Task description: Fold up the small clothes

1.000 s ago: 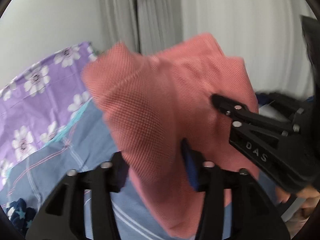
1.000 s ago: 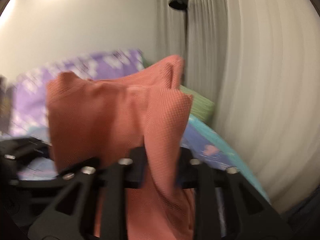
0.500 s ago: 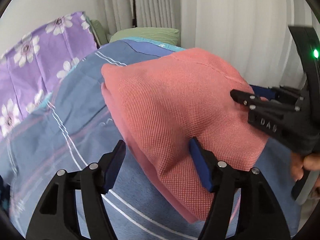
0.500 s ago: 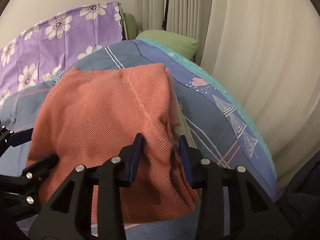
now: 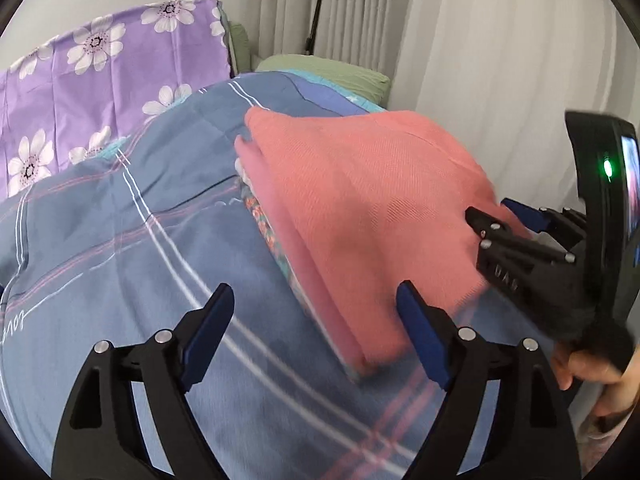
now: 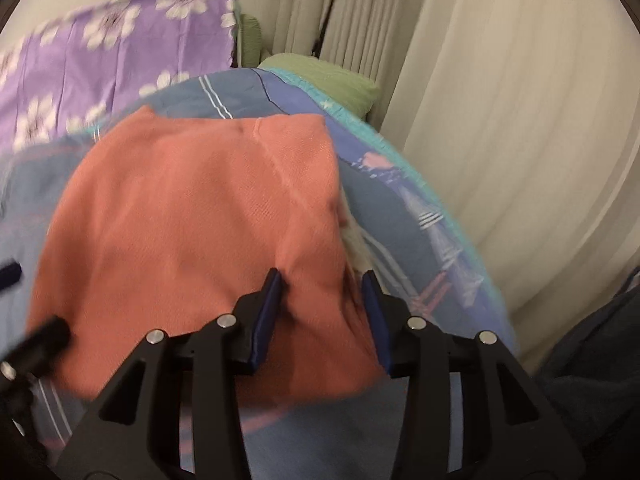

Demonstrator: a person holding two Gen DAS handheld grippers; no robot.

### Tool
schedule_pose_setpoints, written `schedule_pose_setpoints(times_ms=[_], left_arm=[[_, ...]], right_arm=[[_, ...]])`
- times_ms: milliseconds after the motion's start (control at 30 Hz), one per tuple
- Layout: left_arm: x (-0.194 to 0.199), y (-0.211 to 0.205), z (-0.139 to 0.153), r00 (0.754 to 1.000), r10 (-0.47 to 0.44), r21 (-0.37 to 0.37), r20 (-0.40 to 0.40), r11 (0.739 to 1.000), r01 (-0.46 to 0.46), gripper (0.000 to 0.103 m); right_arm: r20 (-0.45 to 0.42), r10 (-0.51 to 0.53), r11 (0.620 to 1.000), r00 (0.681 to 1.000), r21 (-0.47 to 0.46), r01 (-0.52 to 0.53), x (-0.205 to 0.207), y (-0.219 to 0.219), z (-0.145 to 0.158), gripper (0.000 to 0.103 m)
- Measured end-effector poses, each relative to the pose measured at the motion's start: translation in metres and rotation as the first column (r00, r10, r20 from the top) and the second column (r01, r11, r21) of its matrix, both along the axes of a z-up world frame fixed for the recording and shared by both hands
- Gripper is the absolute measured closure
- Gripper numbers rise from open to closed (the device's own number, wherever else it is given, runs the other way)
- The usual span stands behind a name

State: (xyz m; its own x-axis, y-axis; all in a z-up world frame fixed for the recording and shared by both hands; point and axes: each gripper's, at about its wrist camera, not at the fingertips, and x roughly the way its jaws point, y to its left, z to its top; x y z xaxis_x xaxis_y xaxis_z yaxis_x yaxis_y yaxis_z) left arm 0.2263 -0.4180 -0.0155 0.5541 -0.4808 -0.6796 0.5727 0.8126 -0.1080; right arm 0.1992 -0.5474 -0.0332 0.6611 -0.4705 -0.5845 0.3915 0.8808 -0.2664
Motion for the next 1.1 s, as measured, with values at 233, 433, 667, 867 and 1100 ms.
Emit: schedule_pose_setpoints(times_ms=[233, 433, 667, 867, 1100], left_arm=[[-0.052, 0.027, 0.020, 0.980, -0.074, 0.076, 0.183, 0.995, 0.061, 0.013], [-0.085, 0.051, 0.031, 0.962, -0.051, 0.137, 0.269, 0.990, 0.014, 0.010], [-0.128, 0.086, 0.063, 0.935, 0.008, 0.051, 0.355, 0.998, -0.028, 0.002], [-0.173, 0.112, 0.073, 0.929, 0.016, -0.009, 0.371, 1.000, -0.013, 0.002], [-0.212, 0.133, 0.077, 0.921, 0.048, -0.037, 0.386, 0.999, -0.037, 0.001]], right_arm=[[0.128, 0.151, 0.982, 0.980, -0.137, -0.133, -0.091, 0.069, 0.029, 0.039], [0.276, 0.061, 0.995, 0.959, 0.063, -0.082, -0.146, 0.074, 0.064, 0.037], [0.316, 0.049, 0.986, 0.948, 0.134, -0.096, -0.195, 0.101, 0.096, 0.031], [0.337, 0.041, 0.985, 0.941, 0.145, -0.095, -0.235, 0.123, 0.101, 0.028], [0.320, 0.035, 0.983, 0.947, 0.161, -0.091, -0.260, 0.145, 0.094, 0.026]])
